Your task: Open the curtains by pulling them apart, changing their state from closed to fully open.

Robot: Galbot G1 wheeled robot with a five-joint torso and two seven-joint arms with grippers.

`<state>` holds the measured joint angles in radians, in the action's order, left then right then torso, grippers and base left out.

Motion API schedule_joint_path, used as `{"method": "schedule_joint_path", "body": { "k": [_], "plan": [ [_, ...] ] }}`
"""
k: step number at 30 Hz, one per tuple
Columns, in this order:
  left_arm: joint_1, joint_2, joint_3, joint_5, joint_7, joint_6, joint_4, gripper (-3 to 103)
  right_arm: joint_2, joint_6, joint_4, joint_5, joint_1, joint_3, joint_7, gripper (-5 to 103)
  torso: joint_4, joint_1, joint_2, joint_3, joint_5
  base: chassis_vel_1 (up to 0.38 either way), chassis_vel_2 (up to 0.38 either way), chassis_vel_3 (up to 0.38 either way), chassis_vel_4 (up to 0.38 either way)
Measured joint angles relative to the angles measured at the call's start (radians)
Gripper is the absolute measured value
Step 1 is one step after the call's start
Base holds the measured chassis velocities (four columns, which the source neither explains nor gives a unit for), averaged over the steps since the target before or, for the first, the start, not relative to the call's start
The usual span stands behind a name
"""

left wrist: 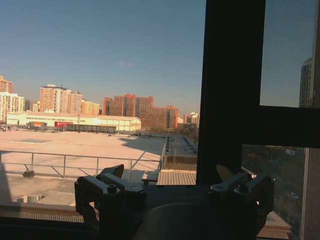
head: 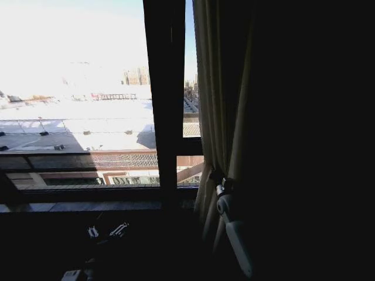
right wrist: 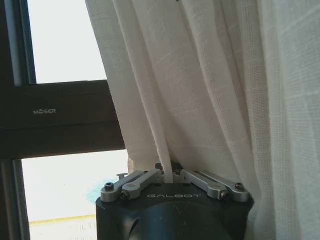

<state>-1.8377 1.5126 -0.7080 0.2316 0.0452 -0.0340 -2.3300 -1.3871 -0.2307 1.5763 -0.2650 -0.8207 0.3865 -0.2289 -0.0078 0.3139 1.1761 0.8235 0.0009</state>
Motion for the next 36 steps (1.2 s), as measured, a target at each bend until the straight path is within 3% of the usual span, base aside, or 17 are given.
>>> {"method": "schedule_joint_path", "body": {
  "k": [3, 13, 21, 26, 29, 30, 32, 35, 36],
  "plan": [
    [0.005, 0.0, -0.002, 0.0, -0.001, 0.002, -0.001, 100, 0.003, -0.002, -0.032, 0.014, 0.015, 0.061, -0.018, 0, 0.0005, 0.0, 0.0, 0.0, -0.0017, 0.01, 0.017, -0.014, -0.015],
    [-0.002, 0.015, 0.001, 0.003, -0.001, -0.003, 0.0, 100, 0.043, -0.028, -0.091, 0.033, 0.045, 0.191, -0.11, 0, 0.0, 0.0, 0.0, 0.0, -0.0003, 0.016, 0.014, -0.012, -0.021],
    [-0.013, 0.018, -0.003, 0.007, 0.007, -0.023, 0.004, 100, 0.047, -0.048, -0.107, 0.069, 0.047, 0.231, -0.194, 0, 0.0002, 0.0, 0.0, 0.0, -0.0008, 0.0, 0.0, 0.0, 0.0],
    [-0.015, 0.02, -0.009, 0.015, 0.021, -0.027, -0.001, 100, 0.074, -0.073, -0.035, 0.054, 0.006, 0.207, -0.182, -2, -0.0001, 0.0, 0.0, 0.0, -0.0002, 0.0, 0.0, 0.0, 0.0],
    [-0.008, 0.02, -0.009, 0.02, 0.022, -0.023, -0.002, 100, 0.084, -0.082, 0.02, 0.026, -0.028, 0.182, -0.171, 2, -0.0002, 0.0, 0.0, 0.0, 0.0002, 0.0, 0.0, 0.0, 0.0],
    [0.002, 0.017, -0.009, 0.026, 0.022, -0.01, -0.002, 100, 0.096, -0.084, 0.076, -0.003, -0.061, 0.158, -0.161, 13, -0.0002, 0.0, 0.0, 0.0, -0.0001, 0.0, 0.0, 0.0, 0.0],
    [0.01, 0.013, -0.009, 0.031, 0.021, -0.001, -0.001, 100, 0.107, -0.084, 0.122, -0.027, -0.092, 0.14, -0.145, 13, 0.0, 0.0, 0.0, 0.0, -0.0007, 0.0, 0.0, 0.0, 0.0],
    [0.04, 0.0, -0.011, 0.048, 0.019, 0.031, 0.003, 100, 0.178, -0.081, 0.287, -0.107, -0.221, 0.059, -0.09, 29, 0.0, 0.0, 0.0, 0.0, -0.001, 0.0, 0.0, 0.0, 0.0],
    [0.04, 0.0, -0.011, 0.048, 0.019, 0.031, 0.003, 100, 0.178, -0.081, 0.287, -0.107, -0.221, 0.059, -0.09, 29, 0.0, 0.0, 0.0, 0.0, -0.001, 0.0, 0.0, 0.0, 0.0]
  ]
}}
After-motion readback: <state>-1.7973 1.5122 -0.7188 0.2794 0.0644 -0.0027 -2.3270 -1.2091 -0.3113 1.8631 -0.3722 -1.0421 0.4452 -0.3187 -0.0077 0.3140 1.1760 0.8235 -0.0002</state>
